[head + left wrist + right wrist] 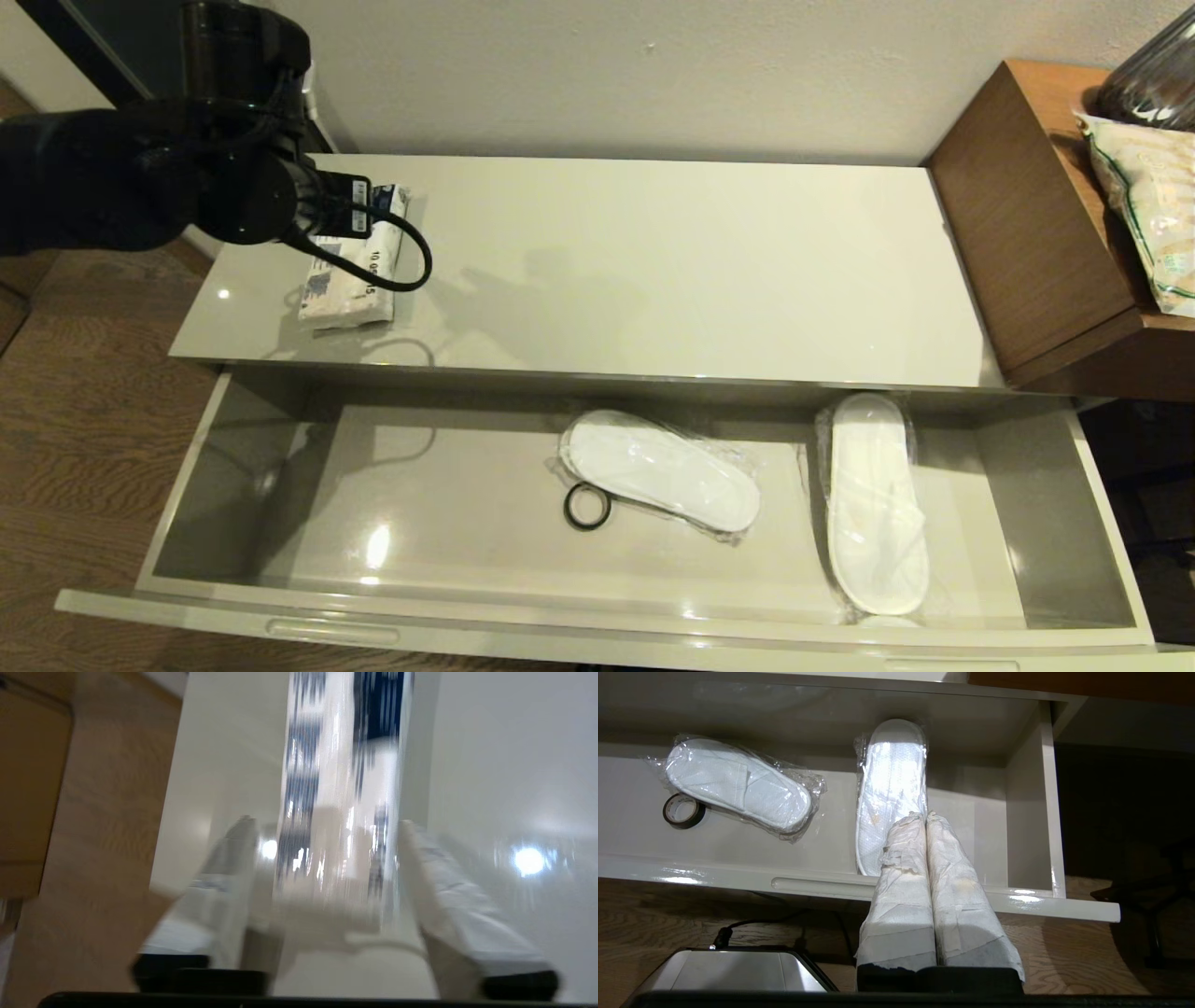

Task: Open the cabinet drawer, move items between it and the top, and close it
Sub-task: Pick up the tissue on the table

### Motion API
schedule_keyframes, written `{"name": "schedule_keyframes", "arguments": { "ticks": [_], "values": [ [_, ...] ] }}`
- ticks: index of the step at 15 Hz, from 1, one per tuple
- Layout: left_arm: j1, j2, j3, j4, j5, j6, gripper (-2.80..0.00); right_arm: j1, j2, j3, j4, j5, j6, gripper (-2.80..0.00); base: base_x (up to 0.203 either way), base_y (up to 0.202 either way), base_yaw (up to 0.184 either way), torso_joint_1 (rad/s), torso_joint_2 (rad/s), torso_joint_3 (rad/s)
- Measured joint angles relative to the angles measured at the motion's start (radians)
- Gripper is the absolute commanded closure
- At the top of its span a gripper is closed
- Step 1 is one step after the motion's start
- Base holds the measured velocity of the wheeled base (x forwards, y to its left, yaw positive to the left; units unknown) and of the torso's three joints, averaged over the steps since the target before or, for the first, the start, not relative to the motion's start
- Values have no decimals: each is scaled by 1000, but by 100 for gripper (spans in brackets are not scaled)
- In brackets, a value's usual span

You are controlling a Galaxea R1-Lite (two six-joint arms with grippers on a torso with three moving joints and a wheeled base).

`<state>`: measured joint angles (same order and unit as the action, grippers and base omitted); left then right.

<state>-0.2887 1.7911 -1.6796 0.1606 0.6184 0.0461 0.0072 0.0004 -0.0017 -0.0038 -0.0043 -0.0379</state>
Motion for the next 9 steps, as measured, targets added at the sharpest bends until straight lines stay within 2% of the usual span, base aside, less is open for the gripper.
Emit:
{"name": "schedule_keyframes", "arguments": {
  "ticks": [4, 6, 9],
  "values": [
    [-66, -163, 223, 94, -3, -97, 0, 0, 0, 0, 0, 0, 0, 0, 0, 0, 0, 0, 0, 0],
    [-101, -196, 262, 100, 7, -137, 0, 0, 0, 0, 0, 0, 0, 0, 0, 0, 0, 0, 0, 0],
    [-146, -219, 272, 130, 33, -165, 0, 0, 0, 0, 0, 0, 0, 0, 0, 0, 0, 0, 0, 0]
  ]
}}
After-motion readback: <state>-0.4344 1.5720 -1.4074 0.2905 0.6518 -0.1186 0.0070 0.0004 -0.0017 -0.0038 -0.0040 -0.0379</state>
